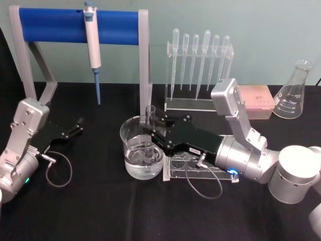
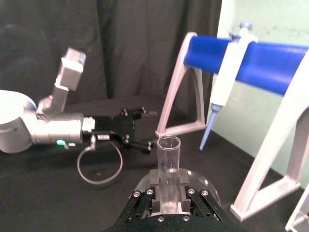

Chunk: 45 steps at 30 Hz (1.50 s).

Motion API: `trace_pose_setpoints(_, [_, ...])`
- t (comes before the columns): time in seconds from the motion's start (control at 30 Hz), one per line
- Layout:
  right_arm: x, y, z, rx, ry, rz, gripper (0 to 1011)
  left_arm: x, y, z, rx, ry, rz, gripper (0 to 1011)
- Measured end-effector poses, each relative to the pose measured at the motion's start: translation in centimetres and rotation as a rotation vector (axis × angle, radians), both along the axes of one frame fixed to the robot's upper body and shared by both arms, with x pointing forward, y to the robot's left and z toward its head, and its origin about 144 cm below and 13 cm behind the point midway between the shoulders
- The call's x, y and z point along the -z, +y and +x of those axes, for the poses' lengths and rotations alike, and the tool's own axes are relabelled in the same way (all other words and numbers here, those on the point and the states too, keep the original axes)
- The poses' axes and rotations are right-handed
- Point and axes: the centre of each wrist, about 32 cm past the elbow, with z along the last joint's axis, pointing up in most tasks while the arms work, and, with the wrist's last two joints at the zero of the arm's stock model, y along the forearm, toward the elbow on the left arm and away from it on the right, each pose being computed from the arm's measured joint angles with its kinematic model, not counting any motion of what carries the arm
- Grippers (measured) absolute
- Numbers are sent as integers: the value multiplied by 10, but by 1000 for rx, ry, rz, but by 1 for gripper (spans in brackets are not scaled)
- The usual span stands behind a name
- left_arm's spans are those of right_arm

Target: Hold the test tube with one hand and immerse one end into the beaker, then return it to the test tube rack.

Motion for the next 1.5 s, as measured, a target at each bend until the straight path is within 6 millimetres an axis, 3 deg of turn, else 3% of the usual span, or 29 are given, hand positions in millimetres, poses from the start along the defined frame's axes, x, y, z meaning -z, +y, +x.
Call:
trace_pose_setpoints(0.47, [-55, -3, 3, -31, -105, 95, 222, 0, 0, 0, 0, 0, 0, 1000])
trace_pose_setpoints(0.83, [-82, -8, 0, -23, -131, 111, 222, 0, 0, 0, 0, 0, 0, 1000])
trace_pose_setpoints(1.17, [-102, -43, -9, 12, -157, 98, 222, 0, 0, 0, 0, 0, 0, 1000])
trace_pose_setpoints(1.5, [-90, -85, -22, 35, -153, 81, 222, 0, 0, 0, 0, 0, 0, 1000])
